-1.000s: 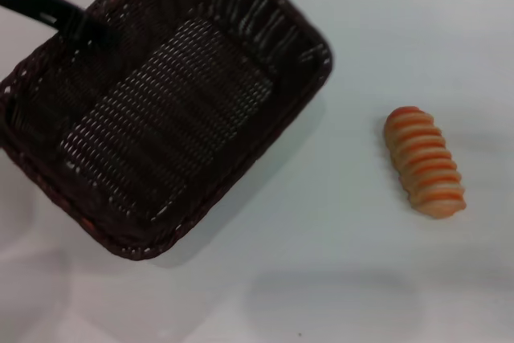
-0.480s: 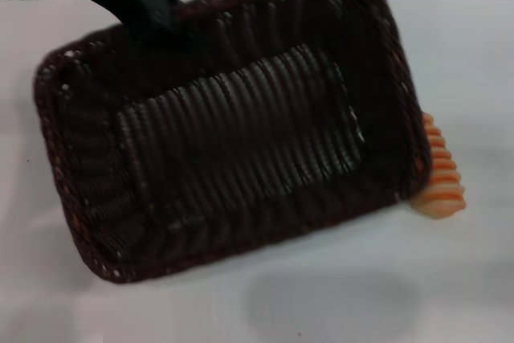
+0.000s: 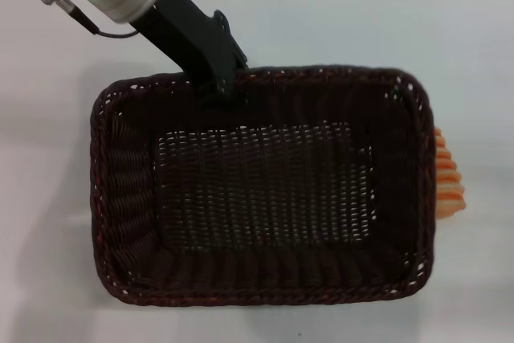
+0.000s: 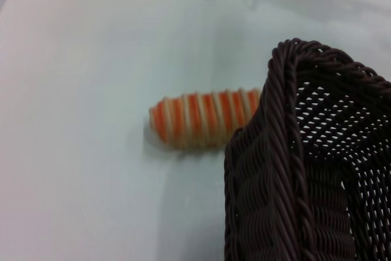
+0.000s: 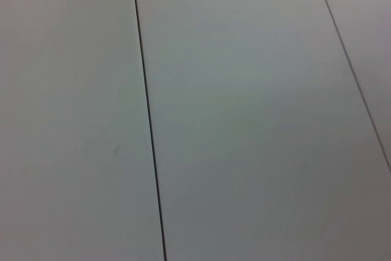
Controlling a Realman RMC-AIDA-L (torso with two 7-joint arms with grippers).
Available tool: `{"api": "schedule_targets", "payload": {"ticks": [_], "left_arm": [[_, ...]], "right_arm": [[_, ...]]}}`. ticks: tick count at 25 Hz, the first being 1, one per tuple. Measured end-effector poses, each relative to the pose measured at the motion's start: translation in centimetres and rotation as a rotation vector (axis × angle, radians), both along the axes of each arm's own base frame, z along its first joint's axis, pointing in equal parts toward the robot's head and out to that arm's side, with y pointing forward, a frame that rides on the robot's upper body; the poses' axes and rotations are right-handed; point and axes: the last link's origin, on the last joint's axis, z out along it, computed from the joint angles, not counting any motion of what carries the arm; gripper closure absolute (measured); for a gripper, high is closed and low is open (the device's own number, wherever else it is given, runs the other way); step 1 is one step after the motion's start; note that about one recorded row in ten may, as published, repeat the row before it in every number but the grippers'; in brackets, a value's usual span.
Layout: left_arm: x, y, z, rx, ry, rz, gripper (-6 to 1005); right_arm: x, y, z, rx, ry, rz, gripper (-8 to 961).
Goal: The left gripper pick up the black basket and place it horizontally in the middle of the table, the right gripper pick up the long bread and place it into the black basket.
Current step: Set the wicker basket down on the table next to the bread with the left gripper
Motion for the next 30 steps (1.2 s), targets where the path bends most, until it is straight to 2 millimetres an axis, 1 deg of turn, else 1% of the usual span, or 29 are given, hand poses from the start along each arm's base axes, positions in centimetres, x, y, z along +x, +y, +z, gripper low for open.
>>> {"api": "schedule_targets", "payload": {"ticks": [1,2,3,5,9,12,21,28,30], "left_arm": [[0.0,0.0,0.0,0.0,0.0,0.0,771],[-0.1,0.1,-0.9,0.006,0.035,-0.02,769],[-0.1,0.1,-0.9,0.006,0.035,-0.02,767],[-0.7,0.0,-1.7,0.005,0.065,-0.049,763],[-0.8,0.0,-1.7,0.006,0.059,-0.052,756],[-0.6,0.1,-1.8,0.011,0.007,-0.061,750],[-0.6,0.4,-1.8,0.047,-0.022,-0.077,734],[-0.4,0.3,-2.0,0.046,-0.048,-0.103,513],[-0.4,0.3,-2.0,0.046,-0.048,-0.103,491]], "right_arm": [[0.0,0.0,0.0,0.0,0.0,0.0,287],[0.1,-0.2,0.0,0.0,0.001,-0.003,287],[0.1,-0.2,0.0,0.0,0.001,-0.003,286],[0.2,-0.4,-0.1,-0.001,0.003,-0.008,286],[0.2,-0.5,0.0,0.0,0.012,-0.006,286],[0.2,-0.6,0.0,-0.002,0.026,0.002,286],[0.2,-0.8,0.2,0.006,0.027,0.005,286],[0.1,-1.2,0.5,0.016,0.027,0.006,287],[0.1,-1.3,0.5,0.016,0.027,0.006,287]]}}
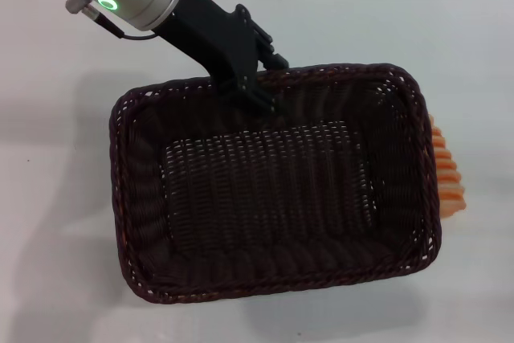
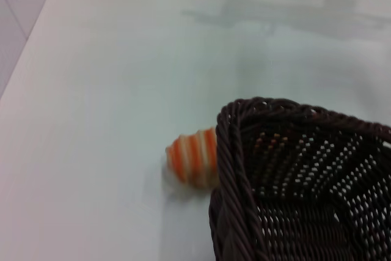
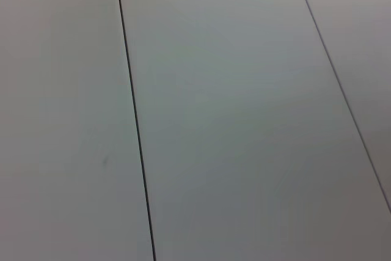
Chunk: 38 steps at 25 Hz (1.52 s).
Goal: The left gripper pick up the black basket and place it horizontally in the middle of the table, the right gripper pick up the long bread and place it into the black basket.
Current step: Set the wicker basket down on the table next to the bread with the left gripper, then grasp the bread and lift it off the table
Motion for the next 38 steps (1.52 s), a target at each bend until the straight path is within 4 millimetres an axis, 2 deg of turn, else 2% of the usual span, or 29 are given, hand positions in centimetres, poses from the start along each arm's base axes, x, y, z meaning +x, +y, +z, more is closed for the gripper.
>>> {"api": "schedule_targets", "payload": {"ticks": [6,13,18,20,21,22,23,24,28,31,37,38], "left_arm": [[0.5,-0.2,-0.1,-0.014,-0.041,-0.021,426],[0.8,0.5,0.5,0.057,-0.099,-0.032,427],[1.1,0.5,1.5,0.122,-0.16,-0.052,427],[1.0,0.6,3.4,0.217,-0.274,-0.045,427],[1.0,0.6,3.4,0.217,-0.274,-0.045,428],[1.4,0.7,4.4,0.26,-0.353,-0.051,428],[0.2,0.6,5.7,0.318,-0.444,-0.015,428],[-1.1,0.2,7.9,0.412,-0.657,0.013,428],[-4.0,-0.8,10.7,0.554,-0.93,0.03,428],[-6.4,-1.7,11.8,0.644,-1.064,0.042,429],[-13.0,-3.1,13.3,0.853,-1.317,0.112,429],[-13.0,-3.1,13.3,0.853,-1.317,0.112,429]], "right_arm": [[-0.1,-0.1,-0.1,-0.003,0.002,0.003,287],[-0.4,-0.3,-0.3,-0.006,0.002,0.015,286],[-0.4,-0.4,-0.4,-0.008,0.002,0.016,286],[-0.5,-0.4,-0.6,-0.017,0.003,0.021,286],[-0.6,-0.4,-0.8,-0.023,0.004,0.024,286],[-0.8,-0.5,-1.2,-0.039,0.007,0.031,286],[-0.8,-0.5,-1.2,-0.039,0.007,0.031,286],[-0.9,-0.6,-1.4,-0.047,0.008,0.035,287],[-1.5,-0.9,-2.6,-0.095,0.018,0.052,289],[-2.1,-0.8,-3.7,-0.151,0.018,0.073,290],[-3.7,0.3,-6.7,-0.35,0.001,0.081,292],[-3.7,0.3,-6.7,-0.35,0.001,0.081,293]]}}
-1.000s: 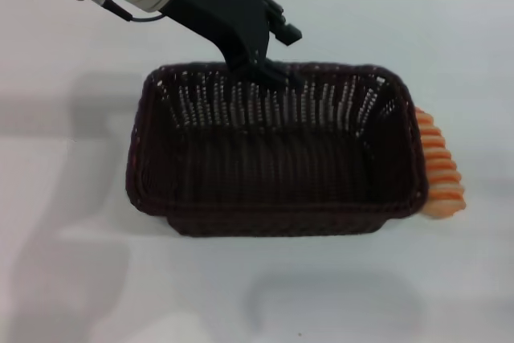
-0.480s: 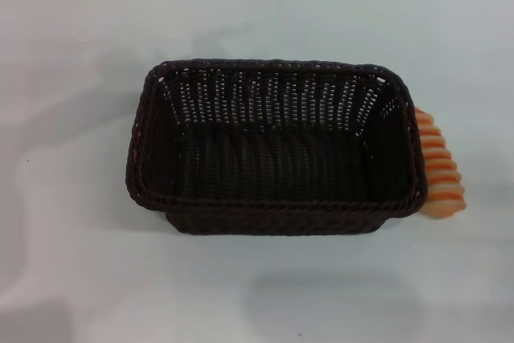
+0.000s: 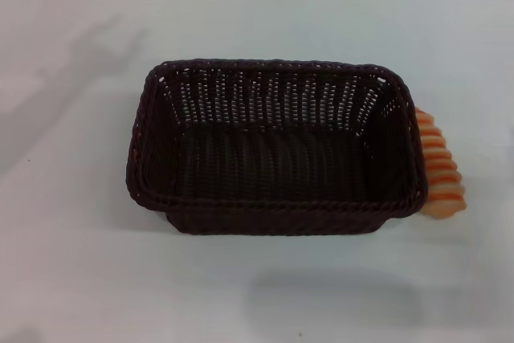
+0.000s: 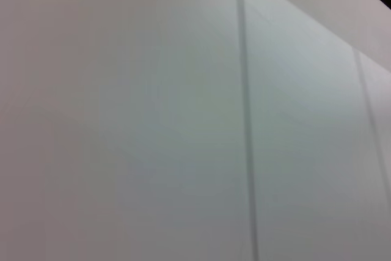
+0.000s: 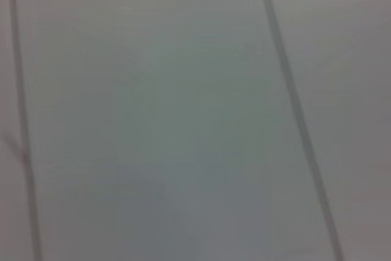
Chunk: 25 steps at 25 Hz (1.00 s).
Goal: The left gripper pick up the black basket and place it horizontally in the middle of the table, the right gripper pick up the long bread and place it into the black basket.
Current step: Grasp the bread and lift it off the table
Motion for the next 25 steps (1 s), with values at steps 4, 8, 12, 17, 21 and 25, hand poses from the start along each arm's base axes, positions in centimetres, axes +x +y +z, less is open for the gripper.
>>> {"api": "schedule_targets", "payload": {"ticks": [4,8,12,17,21,25], "left_arm": [[-2.4,-1.1,0.9,0.039,-0.052,0.04,430],[-3.1,-1.4,1.1,0.042,-0.047,0.057,430],[-3.4,-1.6,1.4,0.043,-0.043,0.065,430],[-3.7,-1.9,1.4,0.04,-0.045,0.07,431],[-3.9,-2.1,1.4,0.04,-0.047,0.075,433],[-4.0,-2.3,1.5,0.043,-0.049,0.073,436]], "right_arm": [[-1.0,0.1,-2.1,-0.133,-0.011,-0.017,294],[-1.3,-0.1,-3.2,-0.201,-0.014,-0.04,296],[-1.6,-0.4,-4.2,-0.263,-0.014,-0.065,296],[-1.4,-0.5,-5.5,-0.337,-0.016,-0.103,296],[-1.1,-0.5,-6.3,-0.393,-0.022,-0.137,296],[-0.9,-0.3,-6.9,-0.43,-0.028,-0.158,296]]}}
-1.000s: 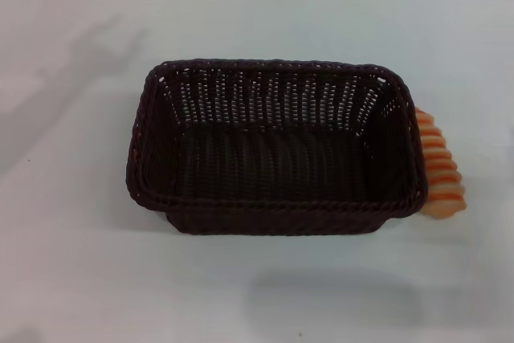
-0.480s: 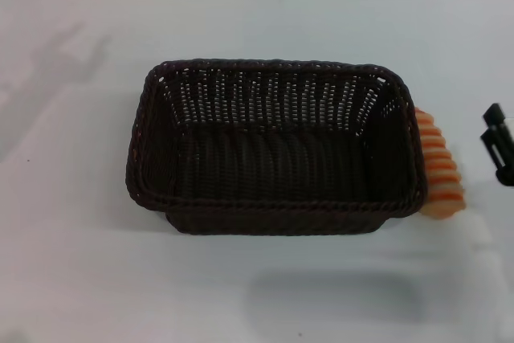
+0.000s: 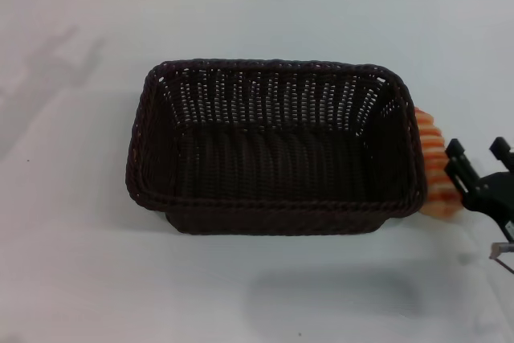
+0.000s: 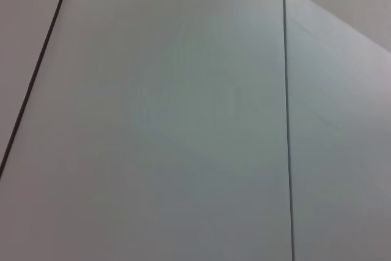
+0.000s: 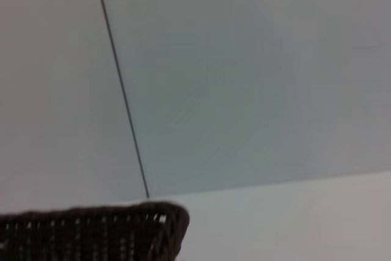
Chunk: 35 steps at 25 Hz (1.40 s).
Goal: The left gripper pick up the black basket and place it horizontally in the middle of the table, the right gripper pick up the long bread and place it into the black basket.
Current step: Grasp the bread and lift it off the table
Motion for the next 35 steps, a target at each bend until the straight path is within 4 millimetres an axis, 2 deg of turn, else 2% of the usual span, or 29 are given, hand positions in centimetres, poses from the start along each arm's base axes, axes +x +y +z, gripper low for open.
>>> {"api": "schedule_targets", "payload": {"ticks": [4,19,35], "left_arm": [[-0.2,-0.3,0.1,0.005,0.002,0.003,441],[0.0,-0.5,0.4,0.014,0.001,-0.016,444],[0.3,-0.6,0.5,0.018,-0.002,-0.039,444]], "right_arm": [[-0.1,0.5,-1.0,-0.056,-0.011,-0.007,296],[0.7,0.9,-2.5,-0.127,-0.004,-0.043,297],[0.9,1.2,-3.0,-0.152,0.005,-0.047,297]]}}
